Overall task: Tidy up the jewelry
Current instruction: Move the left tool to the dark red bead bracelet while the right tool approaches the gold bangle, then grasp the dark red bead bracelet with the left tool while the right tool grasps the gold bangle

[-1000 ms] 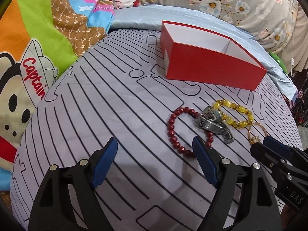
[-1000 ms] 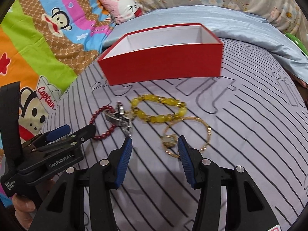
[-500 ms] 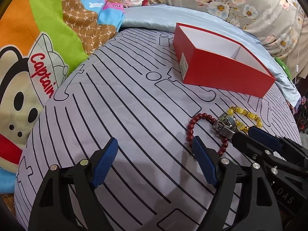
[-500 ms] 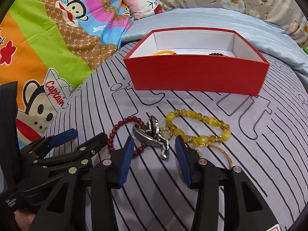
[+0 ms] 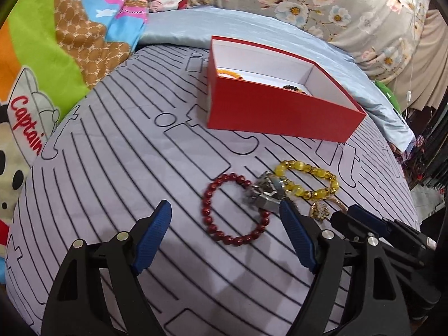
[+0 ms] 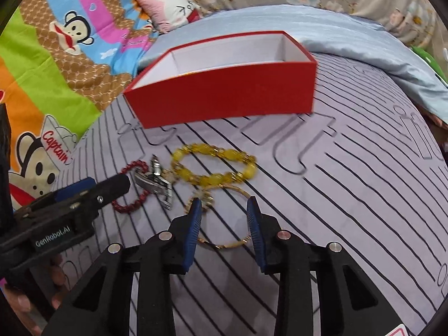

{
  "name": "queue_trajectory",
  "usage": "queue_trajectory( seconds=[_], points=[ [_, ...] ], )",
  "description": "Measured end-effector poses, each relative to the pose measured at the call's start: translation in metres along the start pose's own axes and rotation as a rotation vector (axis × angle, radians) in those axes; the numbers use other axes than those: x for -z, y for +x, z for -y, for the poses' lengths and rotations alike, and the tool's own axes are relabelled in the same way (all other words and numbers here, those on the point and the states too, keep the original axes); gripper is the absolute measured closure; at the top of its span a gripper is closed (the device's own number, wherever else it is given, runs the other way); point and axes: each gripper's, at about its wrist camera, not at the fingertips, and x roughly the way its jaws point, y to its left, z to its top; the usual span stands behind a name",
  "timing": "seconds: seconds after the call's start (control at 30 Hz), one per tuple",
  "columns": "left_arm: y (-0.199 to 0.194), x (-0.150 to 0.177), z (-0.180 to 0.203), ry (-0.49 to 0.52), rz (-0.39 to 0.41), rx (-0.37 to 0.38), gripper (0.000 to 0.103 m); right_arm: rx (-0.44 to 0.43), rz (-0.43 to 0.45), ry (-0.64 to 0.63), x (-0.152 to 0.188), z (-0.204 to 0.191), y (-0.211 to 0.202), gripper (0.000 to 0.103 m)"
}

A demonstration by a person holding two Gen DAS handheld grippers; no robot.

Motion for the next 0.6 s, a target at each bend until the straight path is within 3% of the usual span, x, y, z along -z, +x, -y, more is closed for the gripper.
queue_trajectory(
  seconds=[0.13,0.23,0.4,0.6],
  points=[
    [0.002,0.007,0.009,0.029,-0.009,-0.009,0.028,-0.004,0.001,0.009,0.004,0.007,-0.002,0.068],
    [0.004,0.011,0.005,0.027,-0.021,-0.021,0.028,0.0,0.009,0.0,0.007,0.005,-0.003,0.052],
    [0.002,0.016,-0.003,0.016,-0.015,-0.037,0.028,0.008,0.005,-0.039,0.011,-0.006,0.0,0.038],
    [-0.001,0.015,-0.014,-0.008,-0.011,-0.045,0.028,0.091,0.002,-0.118,0.009,-0.024,0.01,0.035]
  ],
)
